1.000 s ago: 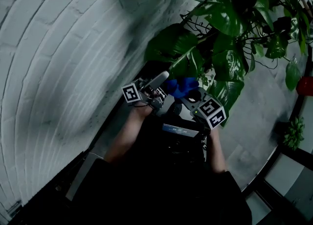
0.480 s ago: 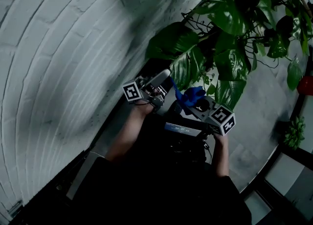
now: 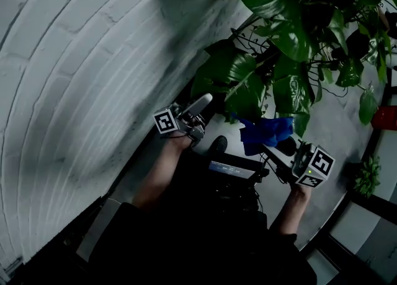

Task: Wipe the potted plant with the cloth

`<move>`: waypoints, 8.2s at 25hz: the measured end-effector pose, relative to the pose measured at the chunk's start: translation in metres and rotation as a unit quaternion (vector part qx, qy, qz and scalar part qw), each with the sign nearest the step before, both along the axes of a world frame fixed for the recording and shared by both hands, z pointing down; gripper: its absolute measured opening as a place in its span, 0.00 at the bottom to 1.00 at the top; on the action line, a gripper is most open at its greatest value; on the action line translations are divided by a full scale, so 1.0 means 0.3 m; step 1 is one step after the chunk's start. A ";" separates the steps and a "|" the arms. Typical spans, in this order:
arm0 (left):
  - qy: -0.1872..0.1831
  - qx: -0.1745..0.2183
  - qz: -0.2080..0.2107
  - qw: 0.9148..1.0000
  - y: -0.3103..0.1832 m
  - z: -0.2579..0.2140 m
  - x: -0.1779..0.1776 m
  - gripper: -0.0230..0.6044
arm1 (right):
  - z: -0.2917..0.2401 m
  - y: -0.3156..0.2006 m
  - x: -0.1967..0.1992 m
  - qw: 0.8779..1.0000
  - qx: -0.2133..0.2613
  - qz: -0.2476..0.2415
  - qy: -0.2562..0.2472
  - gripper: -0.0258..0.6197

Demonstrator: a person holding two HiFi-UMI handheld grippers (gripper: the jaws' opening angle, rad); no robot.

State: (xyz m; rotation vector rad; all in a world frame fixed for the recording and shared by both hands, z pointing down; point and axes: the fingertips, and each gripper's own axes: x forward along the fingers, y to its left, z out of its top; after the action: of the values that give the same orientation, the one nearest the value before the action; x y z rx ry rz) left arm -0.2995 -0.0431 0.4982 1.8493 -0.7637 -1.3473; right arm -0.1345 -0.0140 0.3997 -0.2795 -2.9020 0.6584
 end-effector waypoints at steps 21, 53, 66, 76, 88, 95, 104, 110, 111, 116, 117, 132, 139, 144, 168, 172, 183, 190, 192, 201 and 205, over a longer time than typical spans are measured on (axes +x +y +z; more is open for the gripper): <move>-0.006 -0.079 -0.047 0.996 -0.059 0.227 -0.161 0.55 | 0.021 -0.409 -0.283 0.956 0.167 0.199 0.137 0.21; -0.035 0.114 -0.049 0.992 0.055 -0.127 -0.153 0.56 | 0.366 -0.243 -0.624 0.948 0.211 0.052 0.233 0.21; -0.022 0.107 -0.075 0.991 0.086 -0.104 -0.212 0.56 | 0.369 -0.017 -0.610 0.943 0.237 -0.027 0.232 0.21; -0.016 0.097 -0.114 0.989 0.096 -0.101 -0.310 0.56 | 0.024 -0.100 -0.446 0.983 0.135 0.056 0.110 0.21; 0.012 0.126 -0.124 0.984 0.128 -0.145 -0.339 0.50 | 0.054 -0.511 -0.499 0.945 0.176 0.218 0.166 0.21; 0.009 0.143 -0.122 0.982 0.154 -0.160 -0.341 0.44 | 0.179 -0.486 -0.647 0.946 0.178 0.178 0.202 0.21; 0.000 0.145 -0.110 0.983 0.170 -0.153 -0.322 0.41 | 0.212 -0.417 -0.761 0.956 0.164 0.138 0.199 0.21; 0.006 0.138 -0.110 0.984 0.176 -0.138 -0.323 0.41 | 0.212 -0.320 -0.832 0.964 0.165 0.095 0.184 0.21; 0.005 0.136 -0.110 0.985 0.176 -0.135 -0.322 0.41 | 0.215 -0.302 -0.840 0.965 0.166 0.088 0.183 0.21; 0.008 0.134 -0.110 0.985 0.182 -0.122 -0.323 0.41 | 0.226 -0.220 -0.865 0.969 0.166 0.059 0.173 0.21; 0.008 0.133 -0.111 0.985 0.184 -0.121 -0.326 0.41 | 0.228 -0.204 -0.869 0.970 0.164 0.054 0.170 0.21; 0.036 0.132 -0.122 0.983 0.212 -0.124 -0.359 0.42 | 0.283 0.001 -0.837 0.977 0.155 0.005 0.149 0.21; 0.039 0.131 -0.123 0.983 0.229 -0.136 -0.355 0.44 | 0.283 0.107 -0.827 0.955 0.246 -0.026 0.166 0.21; 0.044 0.136 -0.128 0.981 0.254 -0.148 -0.365 0.44 | 0.283 0.185 -0.829 0.935 0.307 -0.047 0.170 0.21; -0.036 0.083 -0.106 0.990 0.306 -0.082 -0.298 0.46 | 0.346 0.324 -0.781 0.974 0.169 -0.087 0.127 0.21; -0.072 0.084 -0.102 0.989 0.315 -0.094 -0.286 0.47 | 0.345 0.348 -0.771 0.980 0.136 -0.091 0.115 0.21; -0.149 0.054 -0.112 0.981 0.378 -0.100 -0.266 0.47 | 0.353 0.439 -0.704 0.989 0.037 -0.115 0.081 0.21; -0.152 0.064 -0.134 0.977 0.396 -0.235 -0.192 0.47 | 0.179 0.358 -0.527 0.996 0.030 -0.083 0.000 0.21; -0.156 0.079 -0.134 0.975 0.371 -0.300 -0.128 0.47 | 0.120 0.300 -0.434 0.997 0.038 -0.059 -0.023 0.21; -0.152 0.108 -0.088 0.978 0.168 -0.483 0.373 0.47 | -0.086 -0.017 0.276 0.989 0.057 0.106 -0.091 0.21; -0.152 0.118 -0.045 0.980 0.051 -0.529 0.679 0.47 | -0.114 -0.150 0.614 0.974 0.050 0.188 -0.117 0.21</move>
State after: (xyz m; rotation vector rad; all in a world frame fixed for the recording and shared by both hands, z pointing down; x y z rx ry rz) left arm -0.0958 -0.0278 0.3396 2.2694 -0.8821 -1.2711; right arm 0.0499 -0.0592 0.3655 0.2295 -3.2362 0.5593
